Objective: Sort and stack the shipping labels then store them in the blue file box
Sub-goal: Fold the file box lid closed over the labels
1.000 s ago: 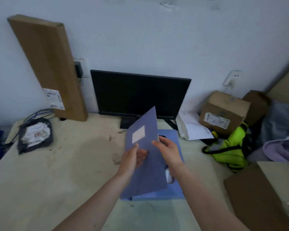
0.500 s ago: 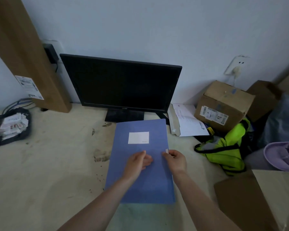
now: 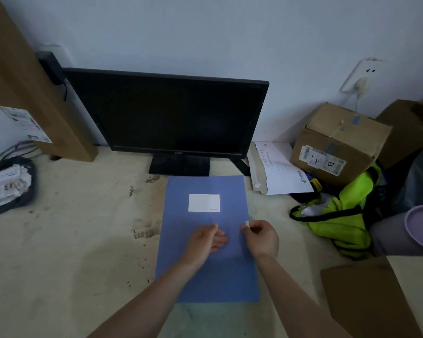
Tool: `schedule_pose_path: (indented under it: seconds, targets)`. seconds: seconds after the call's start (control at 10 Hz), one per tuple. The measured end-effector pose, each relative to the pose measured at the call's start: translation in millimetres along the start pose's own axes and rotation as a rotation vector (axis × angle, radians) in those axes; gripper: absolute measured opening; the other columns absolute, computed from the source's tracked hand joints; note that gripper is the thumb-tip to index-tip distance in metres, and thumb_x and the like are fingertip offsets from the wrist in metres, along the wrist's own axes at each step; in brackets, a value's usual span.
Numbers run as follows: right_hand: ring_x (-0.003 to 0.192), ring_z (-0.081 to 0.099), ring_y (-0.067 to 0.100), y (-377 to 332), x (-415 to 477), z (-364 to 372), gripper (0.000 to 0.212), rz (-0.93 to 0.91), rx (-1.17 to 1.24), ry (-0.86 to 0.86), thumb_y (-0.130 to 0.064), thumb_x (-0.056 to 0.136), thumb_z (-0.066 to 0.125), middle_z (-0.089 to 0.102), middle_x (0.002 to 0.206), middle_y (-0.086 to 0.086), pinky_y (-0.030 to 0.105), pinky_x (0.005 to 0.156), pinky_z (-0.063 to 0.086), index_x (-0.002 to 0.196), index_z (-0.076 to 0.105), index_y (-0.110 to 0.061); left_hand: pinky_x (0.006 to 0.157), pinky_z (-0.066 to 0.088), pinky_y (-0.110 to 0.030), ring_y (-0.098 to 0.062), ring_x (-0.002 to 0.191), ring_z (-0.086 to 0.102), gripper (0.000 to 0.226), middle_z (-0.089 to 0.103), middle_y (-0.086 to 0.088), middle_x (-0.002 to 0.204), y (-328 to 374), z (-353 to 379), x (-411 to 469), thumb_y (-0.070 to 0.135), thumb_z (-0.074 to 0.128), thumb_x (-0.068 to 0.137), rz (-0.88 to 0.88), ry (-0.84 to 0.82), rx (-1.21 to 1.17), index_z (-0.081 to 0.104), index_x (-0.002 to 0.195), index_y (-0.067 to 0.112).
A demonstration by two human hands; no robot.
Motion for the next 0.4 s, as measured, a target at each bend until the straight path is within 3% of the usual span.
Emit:
schedule_pose_path:
  seconds: [0.1, 0.2, 0.4]
  targets:
    - [0.072, 0.057, 0.021, 4, 5, 1, 0.02, -0.008, 0.01, 0.03, -0.019, 0.083, 0.07, 0.06, 0.071, -0.002, 0.027, 0.067, 0.038, 0.071, 0.054, -0.014, 0.079, 0.051, -0.028, -0.02, 0.085, 0.066, 0.032, 0.071, -0.014, 0.093, 0, 1, 0, 0.027, 0.04, 0.102, -0.008, -0.008, 0.004, 0.062, 0.089, 0.008]
    - [0.074, 0.06, 0.022, 4, 11, -1, 0.019, 0.002, -0.05, -0.022, -0.023, 0.083, 0.07, 0.064, 0.074, 0.0, 0.028, 0.066, 0.041, 0.071, 0.057, -0.014, 0.085, 0.051, -0.03, -0.02, 0.087, 0.066, 0.029, 0.07, -0.011, 0.091, 2, 1, -2, 0.026, 0.042, 0.102, -0.003, -0.013, 0.047, 0.062, 0.087, 0.01]
    - [0.074, 0.055, 0.019, -8, 6, -13, 0.015, -0.037, -0.007, -0.202, -0.017, 0.088, 0.062, 0.063, 0.078, 0.006, 0.027, 0.062, 0.041, 0.076, 0.061, -0.009, 0.092, 0.047, -0.032, -0.015, 0.091, 0.061, 0.02, 0.067, -0.005, 0.102, 16, -2, -17, 0.029, 0.046, 0.099, -0.006, -0.11, 0.138, 0.059, 0.103, 0.015]
Point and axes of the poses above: each hand's wrist, its own x-axis towards the middle knuckle, its own z-axis out of the palm, y = z × x, the point moved 1 cm from there along x, towards the middle knuckle
